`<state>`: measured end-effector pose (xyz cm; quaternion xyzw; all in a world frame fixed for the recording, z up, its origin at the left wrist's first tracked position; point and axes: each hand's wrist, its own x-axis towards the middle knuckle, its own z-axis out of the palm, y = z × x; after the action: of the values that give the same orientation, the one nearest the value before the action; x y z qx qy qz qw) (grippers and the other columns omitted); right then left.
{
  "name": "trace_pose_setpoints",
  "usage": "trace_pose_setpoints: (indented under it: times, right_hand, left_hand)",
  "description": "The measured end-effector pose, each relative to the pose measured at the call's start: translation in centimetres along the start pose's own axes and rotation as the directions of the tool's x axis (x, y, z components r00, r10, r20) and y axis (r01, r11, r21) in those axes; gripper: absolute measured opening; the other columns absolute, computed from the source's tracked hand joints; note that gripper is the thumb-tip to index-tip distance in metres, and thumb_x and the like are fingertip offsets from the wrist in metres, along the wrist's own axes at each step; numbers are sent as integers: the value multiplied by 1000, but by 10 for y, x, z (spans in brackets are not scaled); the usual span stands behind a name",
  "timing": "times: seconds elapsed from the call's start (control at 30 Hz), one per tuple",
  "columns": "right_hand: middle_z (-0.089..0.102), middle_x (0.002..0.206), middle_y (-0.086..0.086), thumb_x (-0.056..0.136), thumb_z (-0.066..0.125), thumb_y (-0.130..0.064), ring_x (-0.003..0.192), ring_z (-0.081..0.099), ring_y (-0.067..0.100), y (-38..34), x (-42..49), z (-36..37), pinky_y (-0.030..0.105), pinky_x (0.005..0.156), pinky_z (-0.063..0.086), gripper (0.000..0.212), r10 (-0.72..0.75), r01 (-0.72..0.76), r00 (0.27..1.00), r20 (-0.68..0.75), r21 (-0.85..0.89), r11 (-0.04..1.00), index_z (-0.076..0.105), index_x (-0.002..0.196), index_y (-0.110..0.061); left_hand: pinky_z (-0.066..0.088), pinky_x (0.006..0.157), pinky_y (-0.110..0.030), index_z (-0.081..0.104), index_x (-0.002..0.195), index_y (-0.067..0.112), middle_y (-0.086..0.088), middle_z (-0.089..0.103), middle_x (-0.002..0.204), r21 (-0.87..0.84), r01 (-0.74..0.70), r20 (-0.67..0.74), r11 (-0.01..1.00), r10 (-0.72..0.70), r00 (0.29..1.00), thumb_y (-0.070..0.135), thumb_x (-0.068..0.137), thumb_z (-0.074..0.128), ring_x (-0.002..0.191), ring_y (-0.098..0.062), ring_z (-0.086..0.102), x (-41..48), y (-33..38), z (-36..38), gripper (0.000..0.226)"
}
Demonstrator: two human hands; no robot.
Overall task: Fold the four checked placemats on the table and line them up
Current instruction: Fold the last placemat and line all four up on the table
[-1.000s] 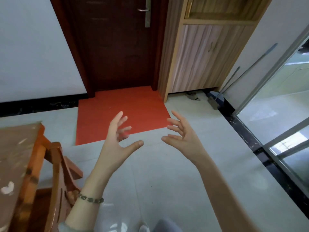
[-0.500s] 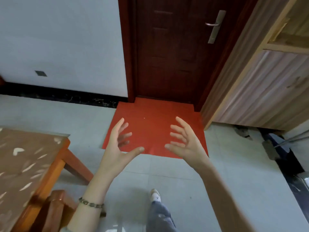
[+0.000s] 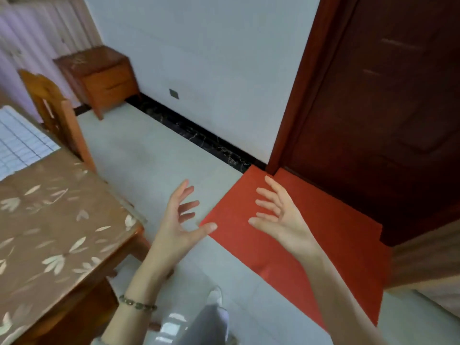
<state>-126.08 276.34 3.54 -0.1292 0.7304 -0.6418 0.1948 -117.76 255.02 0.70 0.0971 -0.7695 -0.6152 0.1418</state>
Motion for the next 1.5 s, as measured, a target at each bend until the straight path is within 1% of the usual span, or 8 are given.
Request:
trace_pose_setpoints:
  times: [0.17, 0.4, 0.6, 0.83, 0.97, 1.07, 1.3, 1.5]
  right_hand:
    - [49, 133, -5, 74, 75, 3, 119, 53, 11, 0, 108, 12, 31, 97, 49, 85, -26, 26, 992, 127, 3, 1000, 35, 134, -41]
    - [50, 132, -11, 76, 74, 2, 116, 54, 4, -20, 269, 38, 29, 97, 48, 82, -30, 36, 967, 252, -18, 999, 37, 127, -51]
    - [49, 132, -13, 76, 75, 0, 117, 54, 4, -47, 381, 72, 28, 96, 49, 84, -48, 70, 915, 401, -40, 997, 35, 130, -50]
    - [48, 134, -5, 76, 72, 4, 119, 52, 7, -58, 503, 126, 26, 95, 49, 83, -23, 53, 840, 542, -40, 998, 34, 134, -41]
    - [47, 136, -2, 71, 77, -1, 119, 52, 9, -60, 587, 165, 23, 93, 49, 90, -1, 45, 765, 644, -53, 998, 32, 142, -32]
    - [48, 134, -5, 63, 75, -14, 118, 53, 7, -74, 657, 195, 24, 93, 49, 90, 2, 64, 698, 716, -66, 996, 33, 140, -35]
    - [48, 135, -3, 71, 80, -2, 118, 53, 10, -108, 778, 268, 33, 98, 47, 90, 17, 119, 510, 860, -91, 989, 32, 140, -35]
    - [49, 134, -4, 75, 76, -1, 120, 52, 11, -114, 831, 354, 31, 97, 48, 86, 57, 147, 330, 942, -111, 983, 31, 139, -36]
  left_hand:
    - [46, 91, -17, 27, 144, 39, 17, 41, 142, 44, 29, -128, 999, -23, 991, 68, 52, 79, 116, -1, 54, 67, -25, -19, 110]
    - [45, 93, -19, 24, 145, 38, 21, 40, 141, 63, 66, -271, 996, -47, 962, 51, 58, 78, 116, -1, 54, 192, -52, -53, 104]
    - [43, 88, -9, 23, 143, 39, 25, 38, 137, 80, 109, -387, 991, -70, 919, 37, 65, 86, 113, 6, 52, 275, -52, -89, 100]
    - [46, 92, -18, 22, 145, 38, 24, 38, 138, 80, 209, -515, 975, -139, 846, 40, 64, 86, 114, 5, 52, 353, -74, -127, 103]
    - [48, 93, -26, 23, 146, 37, 19, 40, 141, 64, 250, -615, 966, -160, 772, 60, 55, 80, 116, -2, 54, 408, -97, -157, 110]
    - [47, 93, -20, 22, 147, 33, 13, 41, 140, 39, 284, -699, 958, -177, 693, 47, 60, 87, 113, 6, 52, 458, -106, -183, 110]
    - [44, 90, -9, 21, 148, 32, 18, 41, 136, -9, 315, -818, 949, -188, 543, 40, 62, 79, 114, 7, 51, 541, -110, -231, 104]
    - [46, 100, -30, 20, 150, 30, 8, 38, 146, -78, 393, -909, 916, -228, 350, 37, 64, 80, 119, -3, 51, 560, -115, -273, 105]
